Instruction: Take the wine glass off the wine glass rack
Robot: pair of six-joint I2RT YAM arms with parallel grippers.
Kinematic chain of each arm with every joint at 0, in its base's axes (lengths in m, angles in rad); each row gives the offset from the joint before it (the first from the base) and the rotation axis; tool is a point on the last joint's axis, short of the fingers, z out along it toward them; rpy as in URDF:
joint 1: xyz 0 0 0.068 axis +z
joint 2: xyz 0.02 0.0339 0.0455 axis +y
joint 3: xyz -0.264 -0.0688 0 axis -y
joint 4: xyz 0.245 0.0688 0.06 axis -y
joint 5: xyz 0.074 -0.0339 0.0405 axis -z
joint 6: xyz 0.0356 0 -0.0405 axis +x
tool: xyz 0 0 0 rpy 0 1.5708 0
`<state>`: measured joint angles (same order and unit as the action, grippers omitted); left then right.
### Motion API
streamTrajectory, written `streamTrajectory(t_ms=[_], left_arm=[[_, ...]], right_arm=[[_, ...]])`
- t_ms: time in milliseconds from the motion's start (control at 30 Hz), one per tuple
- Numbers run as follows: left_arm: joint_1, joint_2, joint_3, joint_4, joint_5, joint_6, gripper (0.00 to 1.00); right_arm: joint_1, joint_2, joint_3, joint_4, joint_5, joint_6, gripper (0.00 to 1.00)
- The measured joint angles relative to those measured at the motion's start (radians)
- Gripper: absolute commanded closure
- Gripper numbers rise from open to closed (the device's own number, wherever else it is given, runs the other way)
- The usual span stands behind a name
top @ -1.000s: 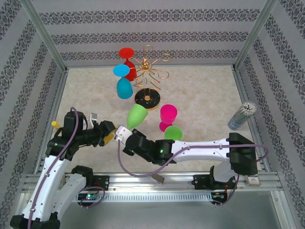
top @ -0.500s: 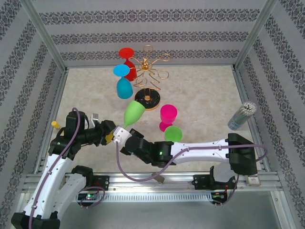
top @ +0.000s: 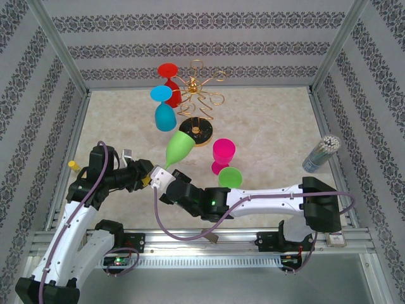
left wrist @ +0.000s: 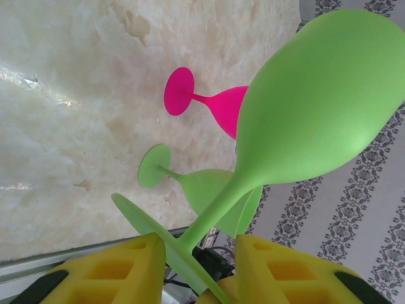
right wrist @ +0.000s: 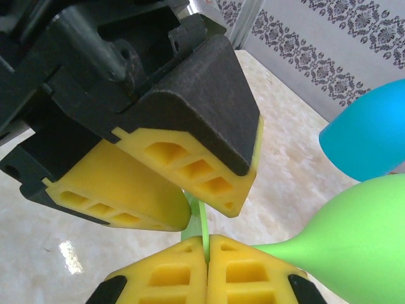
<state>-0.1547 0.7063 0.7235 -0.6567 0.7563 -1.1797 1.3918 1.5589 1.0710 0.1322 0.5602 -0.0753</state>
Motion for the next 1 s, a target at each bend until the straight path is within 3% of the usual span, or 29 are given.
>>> streamTrajectory(t_ms=[633, 800, 1000], left_arm=[[0.000, 0.004, -0.008, 0.001, -0.005, -0.006, 0.66], [0.000, 0.004, -0.008, 0.005, -0.004, -0.010, 0.77], [0.000, 0.004, -0.009, 0.027, 0.000, -0.031, 1.00]], right_arm=[[0.000, 0.028, 0.013, 0.008, 0.004, -0.012, 1.00], [0.000, 0.028, 0.013, 0.008, 0.004, -0.018, 1.00], [0.001, 0.030, 0.013, -0.002, -0.003, -0.037, 1.00]])
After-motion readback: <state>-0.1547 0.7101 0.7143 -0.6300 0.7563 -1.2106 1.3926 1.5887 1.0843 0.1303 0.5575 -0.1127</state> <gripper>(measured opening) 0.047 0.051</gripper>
